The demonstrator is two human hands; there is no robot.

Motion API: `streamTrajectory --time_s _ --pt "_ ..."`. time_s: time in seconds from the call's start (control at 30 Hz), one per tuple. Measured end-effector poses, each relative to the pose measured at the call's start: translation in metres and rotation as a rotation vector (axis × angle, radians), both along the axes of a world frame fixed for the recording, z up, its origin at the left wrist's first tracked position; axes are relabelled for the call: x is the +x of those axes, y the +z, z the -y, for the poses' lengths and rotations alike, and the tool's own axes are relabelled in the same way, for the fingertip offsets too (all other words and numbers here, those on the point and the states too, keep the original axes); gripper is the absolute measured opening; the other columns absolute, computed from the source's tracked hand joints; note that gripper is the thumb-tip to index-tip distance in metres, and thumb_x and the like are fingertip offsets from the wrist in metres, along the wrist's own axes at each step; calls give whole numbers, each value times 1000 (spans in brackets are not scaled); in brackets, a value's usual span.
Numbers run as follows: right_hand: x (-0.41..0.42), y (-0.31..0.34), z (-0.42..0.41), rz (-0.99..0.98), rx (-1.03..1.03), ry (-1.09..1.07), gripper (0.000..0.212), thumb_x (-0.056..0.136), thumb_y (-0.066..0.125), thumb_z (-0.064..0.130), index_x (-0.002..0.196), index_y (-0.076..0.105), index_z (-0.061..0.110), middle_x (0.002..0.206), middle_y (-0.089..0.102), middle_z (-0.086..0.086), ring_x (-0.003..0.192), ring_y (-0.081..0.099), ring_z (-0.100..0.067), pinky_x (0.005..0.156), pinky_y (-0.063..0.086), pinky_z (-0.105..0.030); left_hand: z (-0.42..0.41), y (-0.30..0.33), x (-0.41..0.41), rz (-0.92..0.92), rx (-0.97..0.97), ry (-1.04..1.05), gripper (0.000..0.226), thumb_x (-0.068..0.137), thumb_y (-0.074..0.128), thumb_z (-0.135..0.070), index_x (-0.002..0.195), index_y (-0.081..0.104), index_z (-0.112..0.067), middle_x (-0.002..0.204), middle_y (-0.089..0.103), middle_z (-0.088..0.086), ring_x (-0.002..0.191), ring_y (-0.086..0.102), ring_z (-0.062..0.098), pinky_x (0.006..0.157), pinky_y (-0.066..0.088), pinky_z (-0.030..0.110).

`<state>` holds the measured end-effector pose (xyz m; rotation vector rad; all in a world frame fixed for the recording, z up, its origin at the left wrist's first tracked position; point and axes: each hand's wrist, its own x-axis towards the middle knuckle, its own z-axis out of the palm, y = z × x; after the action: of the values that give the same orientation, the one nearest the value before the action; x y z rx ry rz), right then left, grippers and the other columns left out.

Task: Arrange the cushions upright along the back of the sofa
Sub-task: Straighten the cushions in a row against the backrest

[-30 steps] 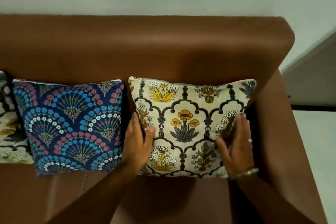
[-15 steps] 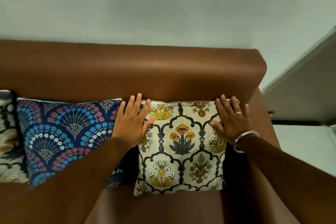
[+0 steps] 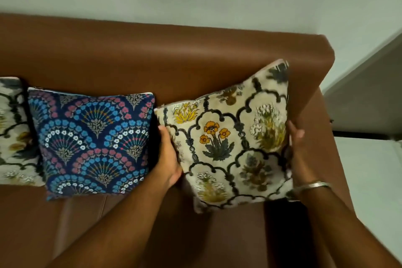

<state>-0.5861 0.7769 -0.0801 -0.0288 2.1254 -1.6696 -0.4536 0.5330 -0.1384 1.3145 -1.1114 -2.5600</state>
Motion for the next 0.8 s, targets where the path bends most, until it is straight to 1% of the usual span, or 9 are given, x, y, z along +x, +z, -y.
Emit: streamTrajectory --time_s 0.13,0.2,0.27,0.33,0.4,0.5,0.63,0.73,0.8 --pt "-33 60 7 -161 183 137 32 90 22 71 107 48 74 90 62 39 83 59 15 69 44 -14 -27 -4 -7 -73 76 -46 101 67 15 -94 138 56 -36 135 66 0 127 58 27 108 39 64" --pt "-41 63 15 -298 299 235 31 101 27 49 103 43 76 87 59 43 79 55 19 62 41 -3 -26 -6 -18 -93 52 -23 96 72 12 -91 142 50 -37 141 61 -1 132 53 26 112 35 62" --pt "-36 56 10 -381 398 310 38 101 29 42 137 36 55 129 43 39 112 43 15 82 29 8 -21 -5 -23 -21 -12 -5 91 79 11 -88 147 43 -38 150 51 -3 142 41 27 118 24 60" --pt "-22 43 1 -431 558 254 61 97 28 56 152 22 32 156 27 6 141 29 -14 114 22 -18 -14 -4 -16 60 -161 -15 85 83 16 -83 148 39 -35 149 47 -8 144 35 24 119 22 51" --pt "11 34 7 -631 597 124 69 94 32 58 153 22 23 161 19 -12 147 21 -27 117 19 -39 -2 -1 8 61 -357 -75 74 82 27 -78 138 49 -35 137 55 -12 138 43 22 112 32 41" --pt "84 22 62 -798 405 208 60 91 48 40 142 42 9 150 39 -15 141 33 -25 116 26 -35 41 -4 75 84 -656 -147 38 93 47 -54 121 59 -30 115 65 -9 118 60 18 98 48 37" --pt "160 -8 168 -276 278 416 49 92 57 39 137 44 27 141 52 -5 130 49 -23 99 44 -34 147 -1 168 394 -1087 24 29 99 54 -34 119 61 -13 107 61 1 101 63 27 77 44 32" --pt "178 -34 249 378 188 204 73 90 60 42 151 24 25 156 34 -8 138 37 -31 84 48 -21 238 0 184 596 -1061 112 44 100 51 -39 121 53 0 112 55 18 102 58 41 75 40 38" --pt "175 -54 286 489 139 47 80 89 58 46 154 16 24 159 27 -8 141 33 -35 99 45 -40 286 -5 182 667 -1021 81 55 99 47 -48 117 52 4 116 55 26 102 57 45 77 45 46"
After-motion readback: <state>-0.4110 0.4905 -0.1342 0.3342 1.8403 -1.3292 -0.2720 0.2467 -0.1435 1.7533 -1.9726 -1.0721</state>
